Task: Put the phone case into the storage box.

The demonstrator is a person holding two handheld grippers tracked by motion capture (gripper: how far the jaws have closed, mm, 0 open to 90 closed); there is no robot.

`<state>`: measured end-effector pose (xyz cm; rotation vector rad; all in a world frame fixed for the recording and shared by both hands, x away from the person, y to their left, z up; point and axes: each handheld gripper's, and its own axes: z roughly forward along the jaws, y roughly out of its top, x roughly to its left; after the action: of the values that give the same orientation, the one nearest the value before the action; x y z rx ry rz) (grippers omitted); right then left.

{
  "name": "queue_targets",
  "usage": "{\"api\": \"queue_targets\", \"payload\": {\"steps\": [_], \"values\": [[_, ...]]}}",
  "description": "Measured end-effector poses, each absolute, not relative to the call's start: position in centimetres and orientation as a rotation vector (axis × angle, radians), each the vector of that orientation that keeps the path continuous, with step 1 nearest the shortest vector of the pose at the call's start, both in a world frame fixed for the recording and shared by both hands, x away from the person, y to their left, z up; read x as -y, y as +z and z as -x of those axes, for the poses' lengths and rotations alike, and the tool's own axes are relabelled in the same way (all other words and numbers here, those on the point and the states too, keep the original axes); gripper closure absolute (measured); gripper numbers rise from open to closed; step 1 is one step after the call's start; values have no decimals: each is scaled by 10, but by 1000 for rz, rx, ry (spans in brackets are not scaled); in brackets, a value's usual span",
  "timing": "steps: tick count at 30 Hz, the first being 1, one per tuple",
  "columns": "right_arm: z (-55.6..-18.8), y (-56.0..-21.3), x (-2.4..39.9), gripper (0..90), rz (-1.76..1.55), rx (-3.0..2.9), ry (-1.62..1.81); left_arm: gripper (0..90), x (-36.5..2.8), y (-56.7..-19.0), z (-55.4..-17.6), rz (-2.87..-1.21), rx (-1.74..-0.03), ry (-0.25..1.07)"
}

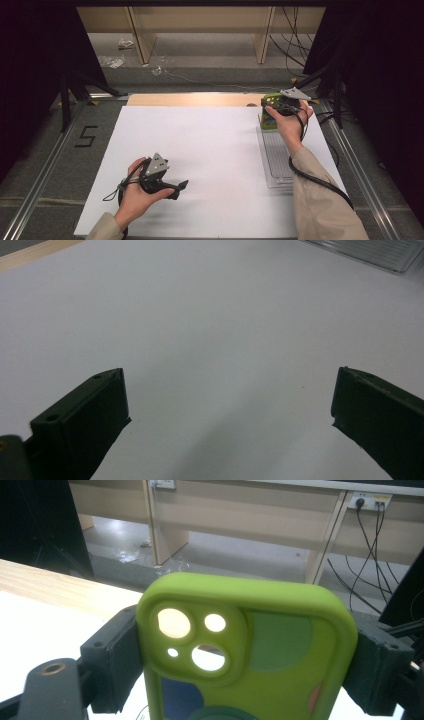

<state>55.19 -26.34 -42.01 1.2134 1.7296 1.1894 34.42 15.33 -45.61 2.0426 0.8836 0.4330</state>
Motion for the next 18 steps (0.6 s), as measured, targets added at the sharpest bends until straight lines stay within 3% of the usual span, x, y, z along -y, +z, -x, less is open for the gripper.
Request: {"api": "queue_targets", "payload": {"steps": [18], "values": [[-551,-426,261,170,-1228,-1734,1195,11,-154,-456,-344,-2043,-885,433]]}}
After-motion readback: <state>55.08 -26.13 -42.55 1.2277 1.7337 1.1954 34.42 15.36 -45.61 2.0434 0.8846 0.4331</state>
